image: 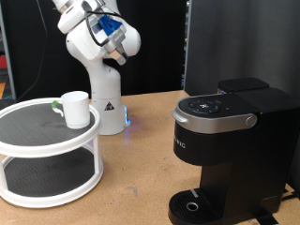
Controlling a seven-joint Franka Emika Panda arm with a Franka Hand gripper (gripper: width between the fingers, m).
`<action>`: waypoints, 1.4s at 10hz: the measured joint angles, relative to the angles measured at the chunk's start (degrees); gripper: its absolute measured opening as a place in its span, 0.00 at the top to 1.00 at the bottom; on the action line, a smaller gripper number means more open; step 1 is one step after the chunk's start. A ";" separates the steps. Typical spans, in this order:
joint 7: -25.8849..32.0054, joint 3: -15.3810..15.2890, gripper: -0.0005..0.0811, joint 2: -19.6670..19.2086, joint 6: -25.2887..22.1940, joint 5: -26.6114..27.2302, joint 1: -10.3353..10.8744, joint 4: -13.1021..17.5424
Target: Make a cup of coffee with the keurig machine
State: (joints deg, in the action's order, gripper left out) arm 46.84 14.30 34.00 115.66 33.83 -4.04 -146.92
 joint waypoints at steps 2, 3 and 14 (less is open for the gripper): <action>5.69 2.73 0.98 0.85 0.91 3.06 0.01 -0.77; 8.39 5.33 0.98 1.56 -1.52 3.19 -0.17 -0.78; 22.32 21.15 0.98 3.80 -22.34 -6.81 -4.10 3.49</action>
State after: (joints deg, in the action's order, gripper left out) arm 69.15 35.46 37.81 93.32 27.01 -8.14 -143.44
